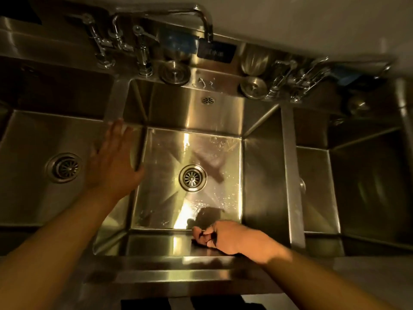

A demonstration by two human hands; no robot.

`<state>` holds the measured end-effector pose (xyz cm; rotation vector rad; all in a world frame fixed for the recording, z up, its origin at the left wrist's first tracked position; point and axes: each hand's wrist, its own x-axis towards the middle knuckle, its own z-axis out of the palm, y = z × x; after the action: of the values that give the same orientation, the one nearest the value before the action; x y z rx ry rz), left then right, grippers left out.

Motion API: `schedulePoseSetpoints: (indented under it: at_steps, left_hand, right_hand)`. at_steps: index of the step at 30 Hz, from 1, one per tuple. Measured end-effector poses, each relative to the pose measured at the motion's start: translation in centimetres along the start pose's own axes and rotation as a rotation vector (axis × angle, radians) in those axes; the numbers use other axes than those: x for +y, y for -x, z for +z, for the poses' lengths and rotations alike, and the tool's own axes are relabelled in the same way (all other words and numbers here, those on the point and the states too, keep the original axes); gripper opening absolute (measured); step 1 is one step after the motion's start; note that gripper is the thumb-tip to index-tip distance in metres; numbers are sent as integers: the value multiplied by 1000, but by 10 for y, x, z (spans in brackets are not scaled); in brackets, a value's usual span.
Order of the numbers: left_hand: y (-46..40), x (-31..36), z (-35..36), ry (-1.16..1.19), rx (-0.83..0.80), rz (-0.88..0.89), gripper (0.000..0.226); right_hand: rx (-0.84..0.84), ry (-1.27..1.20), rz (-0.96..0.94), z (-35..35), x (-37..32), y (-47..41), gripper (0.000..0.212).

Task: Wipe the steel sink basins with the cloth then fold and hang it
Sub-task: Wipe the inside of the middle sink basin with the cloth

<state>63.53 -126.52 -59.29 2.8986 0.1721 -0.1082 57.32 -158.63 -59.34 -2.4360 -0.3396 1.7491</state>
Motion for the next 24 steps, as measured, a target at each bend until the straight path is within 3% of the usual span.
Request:
schedulePoseSetpoints:
  at_steps: [5, 8, 12, 17, 20, 24]
  left_hand:
    - [2, -2, 5, 8, 23, 15, 86]
    - [1, -5, 8, 56, 55, 21, 74]
    - [-1, -5, 9, 117, 136, 46, 62]
    - [-2, -7, 11, 84, 137, 33, 52]
    - [0, -8, 10, 94, 144, 47, 51]
    - [0, -5, 5, 62, 130, 32, 50]
  right_hand:
    - [54, 453, 141, -12, 43, 4, 30]
    - [-33, 767, 119, -17, 66, -14, 42]
    - [-76, 1011, 79, -10, 93, -52, 40]
    - [-67, 1071, 161, -58, 105, -104, 47]
    - [150, 999, 296, -107, 109, -124, 51]
    - [311, 1095, 397, -189, 107, -139, 51]
